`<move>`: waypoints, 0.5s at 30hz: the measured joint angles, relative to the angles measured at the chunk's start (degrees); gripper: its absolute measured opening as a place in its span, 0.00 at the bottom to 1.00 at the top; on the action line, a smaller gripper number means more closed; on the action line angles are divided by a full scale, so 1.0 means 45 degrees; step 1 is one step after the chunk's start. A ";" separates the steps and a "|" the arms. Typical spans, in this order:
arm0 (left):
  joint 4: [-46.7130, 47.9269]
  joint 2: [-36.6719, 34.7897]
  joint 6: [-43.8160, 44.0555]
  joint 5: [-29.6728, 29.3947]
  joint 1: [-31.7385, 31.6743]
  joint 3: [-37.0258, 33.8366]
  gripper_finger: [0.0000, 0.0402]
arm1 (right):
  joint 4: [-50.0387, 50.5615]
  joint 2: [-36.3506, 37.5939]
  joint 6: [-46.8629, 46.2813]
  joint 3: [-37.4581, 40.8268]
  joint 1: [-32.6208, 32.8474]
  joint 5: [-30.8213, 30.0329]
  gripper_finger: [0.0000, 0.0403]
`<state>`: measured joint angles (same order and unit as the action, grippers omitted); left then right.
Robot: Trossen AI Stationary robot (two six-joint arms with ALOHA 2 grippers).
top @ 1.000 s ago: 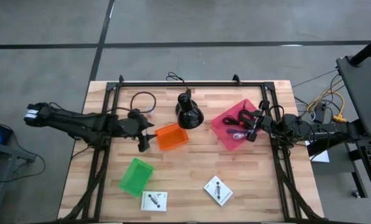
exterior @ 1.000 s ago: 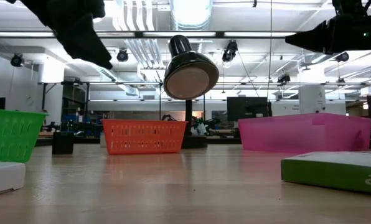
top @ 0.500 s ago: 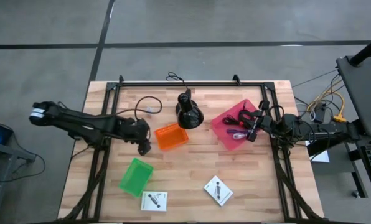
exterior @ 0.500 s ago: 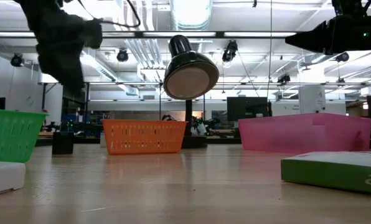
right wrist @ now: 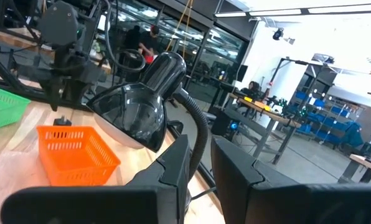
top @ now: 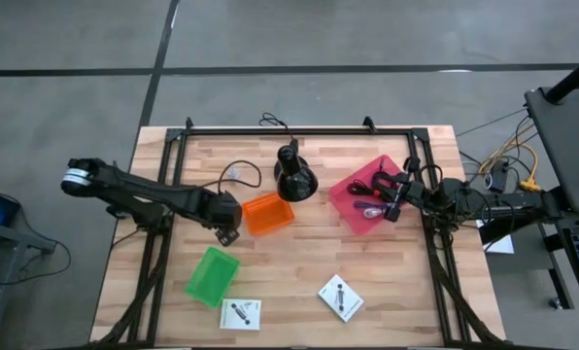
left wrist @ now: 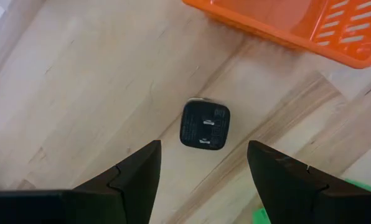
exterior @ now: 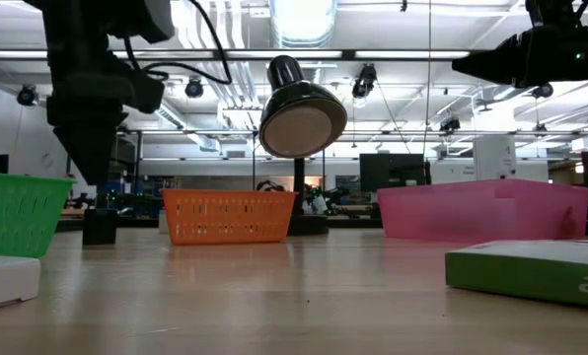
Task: Pick and place items into bin
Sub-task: Put the black charger adapter into the green bin
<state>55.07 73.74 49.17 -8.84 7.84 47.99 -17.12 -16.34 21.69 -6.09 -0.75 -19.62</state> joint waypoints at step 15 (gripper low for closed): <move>0.0019 0.1374 -0.0112 -0.0058 0.0000 0.0485 0.56 | 0.0078 0.0006 0.0324 0.0000 -0.0005 0.0010 0.14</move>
<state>55.16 79.93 48.66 -9.10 7.84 50.17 -16.78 -16.31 23.15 -6.09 -0.78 -19.57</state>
